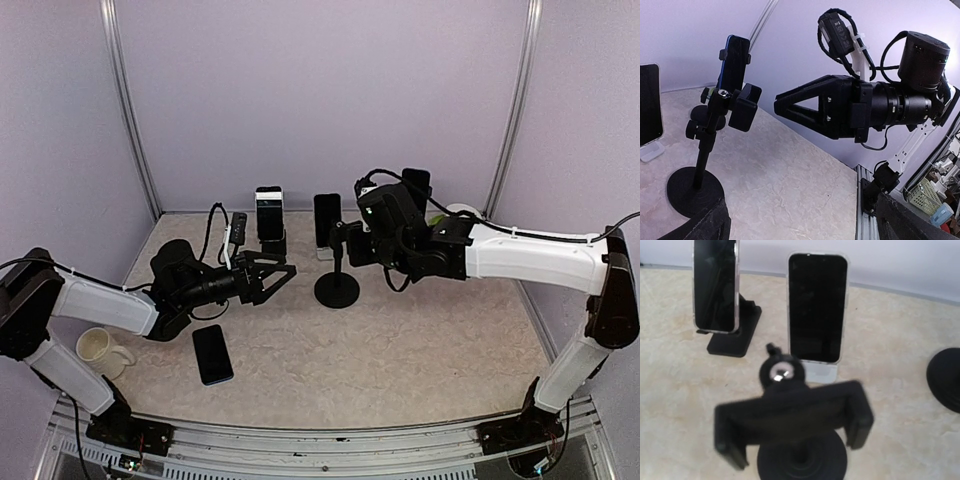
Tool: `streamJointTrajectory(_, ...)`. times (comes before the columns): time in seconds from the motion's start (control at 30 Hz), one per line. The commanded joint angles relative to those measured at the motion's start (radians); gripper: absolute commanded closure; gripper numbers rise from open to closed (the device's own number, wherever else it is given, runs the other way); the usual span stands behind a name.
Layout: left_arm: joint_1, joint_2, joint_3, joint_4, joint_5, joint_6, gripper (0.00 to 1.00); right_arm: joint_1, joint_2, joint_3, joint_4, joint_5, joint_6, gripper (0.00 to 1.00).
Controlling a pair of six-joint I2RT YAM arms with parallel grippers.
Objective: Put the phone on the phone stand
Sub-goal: Move the phone stand to the center of the board, then adjust the phone stand at the center of the board.
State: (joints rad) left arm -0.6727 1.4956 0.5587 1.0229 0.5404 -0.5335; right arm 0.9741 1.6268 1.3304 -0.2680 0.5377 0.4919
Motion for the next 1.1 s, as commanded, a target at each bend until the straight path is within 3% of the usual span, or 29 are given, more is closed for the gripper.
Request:
streamJointTrajectory(0.0,0.008,-0.017,-0.004,0.01,-0.013,-0.001,0.01,-0.039,-0.063,0.022,0.026,-0.053,-0.108,0.62)
streamJointTrajectory(0.07,0.007,-0.013,-0.001,0.008,-0.013,-0.003,0.01,-0.089,-0.088,0.011,0.036,-0.152,-0.123,0.52)
streamJointTrajectory(0.37,-0.002,-0.001,0.018,-0.009,-0.017,-0.006,0.01,-0.264,-0.084,0.001,0.057,-0.336,-0.211,0.4)
streamJointTrajectory(0.73,-0.014,-0.014,0.043,-0.047,-0.017,0.009,0.01,-0.367,0.109,0.073,0.106,-0.498,-0.378,0.39)
streamJointTrajectory(1.07,-0.015,-0.018,0.037,-0.049,-0.025,0.015,0.01,-0.373,0.073,0.011,0.127,-0.669,-0.433,0.48)
